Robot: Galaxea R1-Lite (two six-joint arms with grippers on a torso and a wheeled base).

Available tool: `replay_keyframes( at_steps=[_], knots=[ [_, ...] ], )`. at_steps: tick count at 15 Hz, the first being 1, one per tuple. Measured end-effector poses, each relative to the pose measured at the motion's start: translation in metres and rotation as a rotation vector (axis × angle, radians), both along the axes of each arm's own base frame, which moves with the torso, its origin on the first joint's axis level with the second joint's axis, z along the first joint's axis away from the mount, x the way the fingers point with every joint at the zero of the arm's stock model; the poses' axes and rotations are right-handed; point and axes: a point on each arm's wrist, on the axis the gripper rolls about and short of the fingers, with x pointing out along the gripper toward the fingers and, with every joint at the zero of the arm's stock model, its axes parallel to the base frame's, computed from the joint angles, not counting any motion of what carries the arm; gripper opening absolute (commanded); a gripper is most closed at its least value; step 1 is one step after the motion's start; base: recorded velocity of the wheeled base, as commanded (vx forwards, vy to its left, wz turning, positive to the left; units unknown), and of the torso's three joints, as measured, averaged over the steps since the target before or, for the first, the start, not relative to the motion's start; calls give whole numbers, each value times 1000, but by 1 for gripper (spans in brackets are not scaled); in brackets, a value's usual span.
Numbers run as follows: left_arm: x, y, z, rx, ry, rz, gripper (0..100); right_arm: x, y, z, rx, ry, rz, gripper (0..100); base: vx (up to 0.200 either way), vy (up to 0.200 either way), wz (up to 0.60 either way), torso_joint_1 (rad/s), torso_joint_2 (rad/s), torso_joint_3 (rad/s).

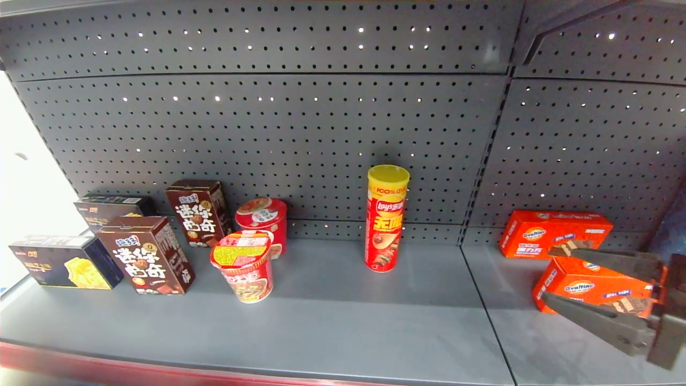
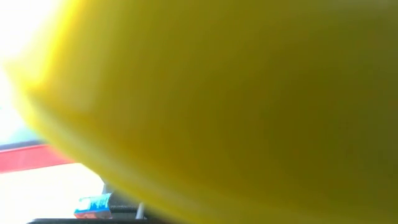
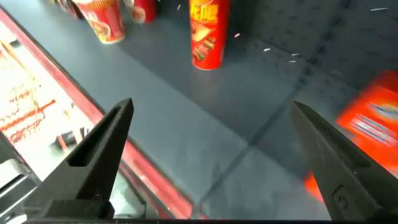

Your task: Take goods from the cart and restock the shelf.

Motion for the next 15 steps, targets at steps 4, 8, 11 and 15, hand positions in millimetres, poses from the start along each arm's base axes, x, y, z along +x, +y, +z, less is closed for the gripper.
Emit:
replay_keyframes(
  at_steps=[4,8,11,15],
  knots=[
    [1,0,-2,-23,15,-5,0,70,30,1,25,-27,136,100,0,0,0,0,0,0],
    [1,0,-2,-29,18,-5,0,124,53,-4,52,-66,308,100,0,0,0,0,0,0],
    [2,0,-3,-29,23,-3,0,147,64,-20,50,-56,366,100,0,0,0,0,0,0],
    [3,0,-6,-28,34,-5,0,172,76,-39,55,-20,427,100,0,0,0,0,0,0]
  ],
)
